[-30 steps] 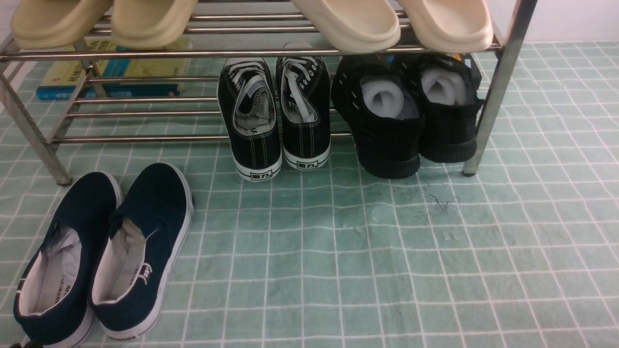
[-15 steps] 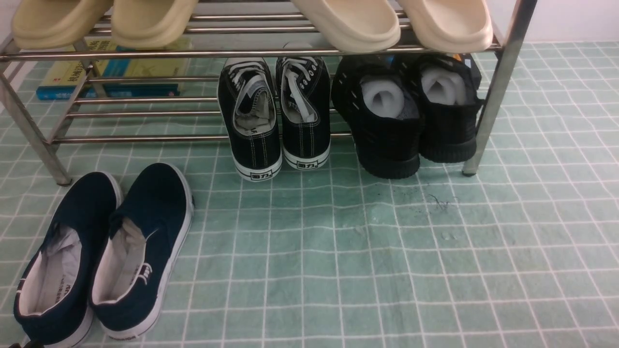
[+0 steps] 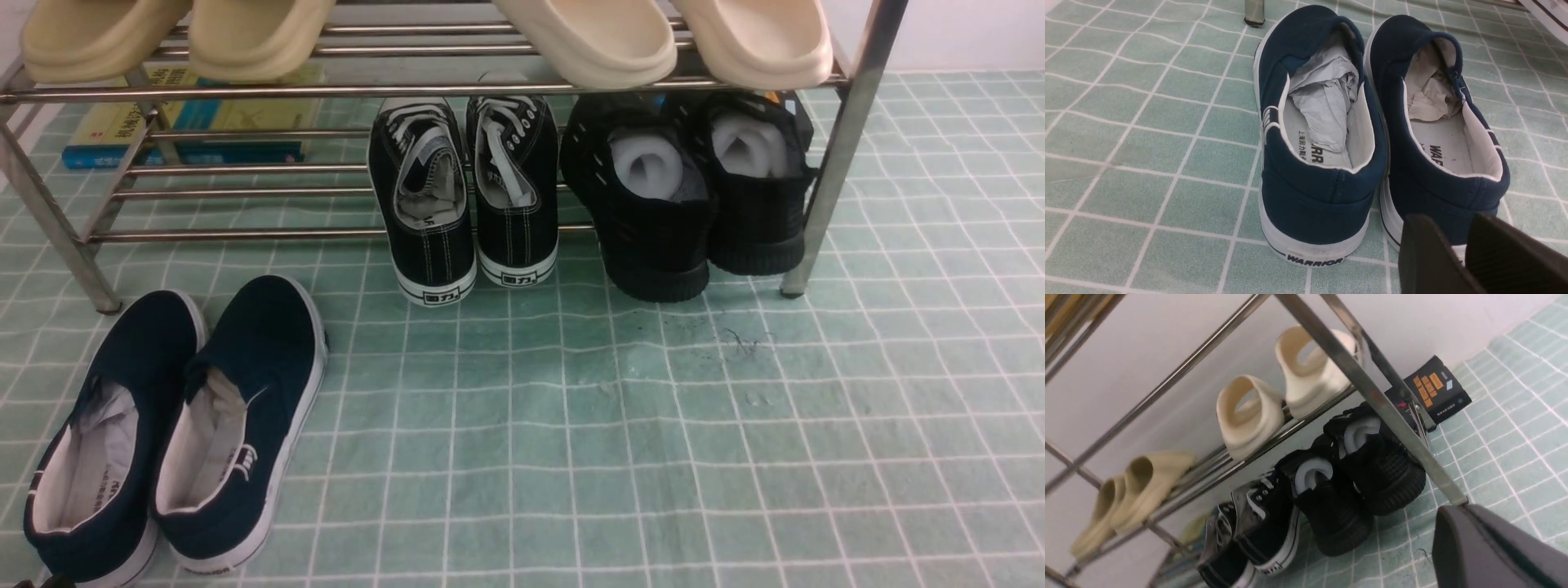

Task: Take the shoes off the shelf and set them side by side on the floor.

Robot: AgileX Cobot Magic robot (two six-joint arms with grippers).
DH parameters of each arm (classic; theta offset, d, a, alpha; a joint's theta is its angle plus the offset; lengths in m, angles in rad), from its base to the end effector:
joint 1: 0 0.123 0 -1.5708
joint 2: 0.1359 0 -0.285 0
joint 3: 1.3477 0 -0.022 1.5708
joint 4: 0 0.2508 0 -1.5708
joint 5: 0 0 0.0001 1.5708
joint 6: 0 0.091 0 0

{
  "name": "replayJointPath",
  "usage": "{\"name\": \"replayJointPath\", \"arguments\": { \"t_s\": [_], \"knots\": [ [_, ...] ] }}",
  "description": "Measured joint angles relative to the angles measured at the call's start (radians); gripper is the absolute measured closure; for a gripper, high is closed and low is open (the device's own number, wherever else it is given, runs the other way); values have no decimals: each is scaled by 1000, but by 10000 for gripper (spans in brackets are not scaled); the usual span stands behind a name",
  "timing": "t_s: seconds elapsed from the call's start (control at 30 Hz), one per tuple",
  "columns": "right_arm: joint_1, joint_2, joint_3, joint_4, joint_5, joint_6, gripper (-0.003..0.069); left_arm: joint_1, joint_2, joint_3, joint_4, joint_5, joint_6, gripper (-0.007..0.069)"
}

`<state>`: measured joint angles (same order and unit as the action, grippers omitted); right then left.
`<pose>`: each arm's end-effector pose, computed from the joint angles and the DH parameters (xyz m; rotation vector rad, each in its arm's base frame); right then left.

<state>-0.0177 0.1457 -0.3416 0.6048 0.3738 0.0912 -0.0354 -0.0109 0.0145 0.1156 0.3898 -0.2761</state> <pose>0.0502 0.0181 0.2907 0.3878 1.5934 0.6649 0.0521 0.0022 0.1741 -0.1554 1.8691 -0.0997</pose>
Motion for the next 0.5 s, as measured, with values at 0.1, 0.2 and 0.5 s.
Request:
{"name": "replayJointPath", "arguments": {
  "t_s": [0.1,0.2,0.5],
  "knots": [
    [0,110,-85,-10,126,-66,664,0,0,0,1,0,0,434],
    [0,349,-203,-41,415,-121,661,0,0,0,1,0,0,431],
    [23,923,-255,171,712,-490,659,0,0,0,3,0,0,431]
  ]
}}
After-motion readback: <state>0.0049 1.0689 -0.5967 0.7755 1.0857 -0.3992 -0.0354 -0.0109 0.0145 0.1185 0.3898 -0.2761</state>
